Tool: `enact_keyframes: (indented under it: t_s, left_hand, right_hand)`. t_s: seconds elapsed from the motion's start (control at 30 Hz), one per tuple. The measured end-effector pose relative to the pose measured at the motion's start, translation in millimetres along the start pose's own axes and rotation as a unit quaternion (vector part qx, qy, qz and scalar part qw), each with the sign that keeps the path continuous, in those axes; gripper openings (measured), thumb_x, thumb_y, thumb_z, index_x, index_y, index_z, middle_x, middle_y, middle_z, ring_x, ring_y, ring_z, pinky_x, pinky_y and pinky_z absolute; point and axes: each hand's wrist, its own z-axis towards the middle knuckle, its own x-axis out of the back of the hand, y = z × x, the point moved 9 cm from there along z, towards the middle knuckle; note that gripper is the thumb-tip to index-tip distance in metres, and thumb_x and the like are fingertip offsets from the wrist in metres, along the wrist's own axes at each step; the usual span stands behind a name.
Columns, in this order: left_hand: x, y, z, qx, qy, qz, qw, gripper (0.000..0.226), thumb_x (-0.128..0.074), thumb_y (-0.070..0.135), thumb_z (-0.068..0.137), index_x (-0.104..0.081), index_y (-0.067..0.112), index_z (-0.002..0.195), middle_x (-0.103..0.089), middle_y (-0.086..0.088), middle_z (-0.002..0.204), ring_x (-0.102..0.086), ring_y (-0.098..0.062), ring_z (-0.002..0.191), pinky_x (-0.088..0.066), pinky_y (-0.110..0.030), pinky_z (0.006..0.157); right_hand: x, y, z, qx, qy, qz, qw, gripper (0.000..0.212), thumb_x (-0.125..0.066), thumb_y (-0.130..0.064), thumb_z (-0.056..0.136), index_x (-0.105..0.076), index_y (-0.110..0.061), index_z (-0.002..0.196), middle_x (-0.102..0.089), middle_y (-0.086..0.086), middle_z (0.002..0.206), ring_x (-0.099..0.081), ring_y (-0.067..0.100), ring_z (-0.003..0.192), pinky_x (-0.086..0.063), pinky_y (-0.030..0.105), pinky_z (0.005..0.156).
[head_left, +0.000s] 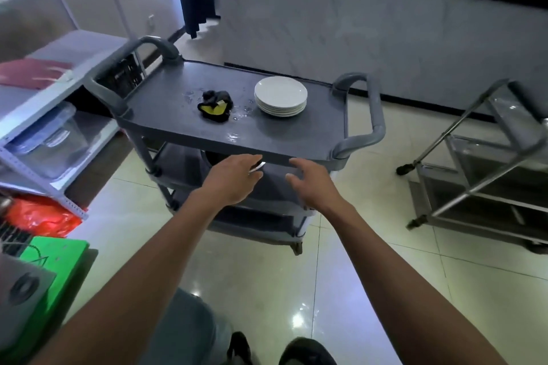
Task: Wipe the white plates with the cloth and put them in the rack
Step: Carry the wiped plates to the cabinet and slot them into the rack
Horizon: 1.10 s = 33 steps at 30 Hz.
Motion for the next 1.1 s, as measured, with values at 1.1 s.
enact_keyframes:
  t_s: [1.1]
  left_hand:
    - [-16.3, -89.0, 378.9, 0.154, 0.012, -0.151, 0.976, 0.061, -0.059, 0.03, 0.098, -0.038, 0.018, 0.154, -0.046, -0.007, 0.152, -0.043, -0.024, 0.138, -0.033, -0.037, 0.113]
  right_hand:
    - [27.2, 96.8, 379.5, -0.12, -0.002, 0.137, 0.983, 0.042, -0.064, -0.019, 0.093, -0.056, -0.008, 0.133, -0.059, 0.008, 0.132, -0.058, 0.028, 0.119, -0.048, 0.038, 0.098]
